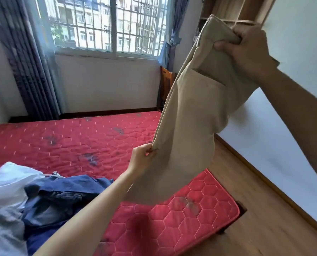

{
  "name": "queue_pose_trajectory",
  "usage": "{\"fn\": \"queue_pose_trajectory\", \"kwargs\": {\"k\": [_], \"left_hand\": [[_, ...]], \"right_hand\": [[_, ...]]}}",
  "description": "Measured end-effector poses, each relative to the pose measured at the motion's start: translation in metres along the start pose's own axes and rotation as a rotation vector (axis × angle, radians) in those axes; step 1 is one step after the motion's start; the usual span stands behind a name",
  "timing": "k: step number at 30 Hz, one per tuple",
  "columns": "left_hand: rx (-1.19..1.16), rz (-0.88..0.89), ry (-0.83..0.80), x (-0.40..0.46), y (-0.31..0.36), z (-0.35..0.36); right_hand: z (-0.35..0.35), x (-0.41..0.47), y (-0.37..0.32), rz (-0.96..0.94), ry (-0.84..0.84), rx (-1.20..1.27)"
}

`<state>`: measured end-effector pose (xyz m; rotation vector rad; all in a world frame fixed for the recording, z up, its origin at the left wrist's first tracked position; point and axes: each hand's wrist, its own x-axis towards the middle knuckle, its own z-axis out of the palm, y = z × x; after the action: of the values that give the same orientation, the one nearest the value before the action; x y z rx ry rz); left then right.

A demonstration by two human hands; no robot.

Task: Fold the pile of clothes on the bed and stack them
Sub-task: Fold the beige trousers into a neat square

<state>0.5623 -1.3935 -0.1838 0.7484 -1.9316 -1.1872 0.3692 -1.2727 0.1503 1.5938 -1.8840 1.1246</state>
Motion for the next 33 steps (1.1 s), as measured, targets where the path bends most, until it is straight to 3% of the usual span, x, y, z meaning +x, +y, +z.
{"fn": "queue_pose_trajectory", "kwargs": {"k": [7, 19, 25, 33], "left_hand": [[-0.011, -0.001, 0.089, -0.022, 0.031, 0.02], [-0.031, -0.06, 0.349, -0.182, 0.105, 0.047], [-0.071, -0.285, 0.311, -0.218, 0.029, 0.092], [0.028, -0.712, 0.293, -0.193, -0.17, 0.179]], "right_hand": [[-0.045, -0.016, 0.057, -0.01, -0.016, 0.03], [-0.079, -0.074, 0.097, 0.044, -0.154, 0.319], [0.014, -0.137, 0.159, 0.149, -0.357, 0.309], [0.251, -0.234, 0.281, 0.371, -0.709, 0.1]]}}
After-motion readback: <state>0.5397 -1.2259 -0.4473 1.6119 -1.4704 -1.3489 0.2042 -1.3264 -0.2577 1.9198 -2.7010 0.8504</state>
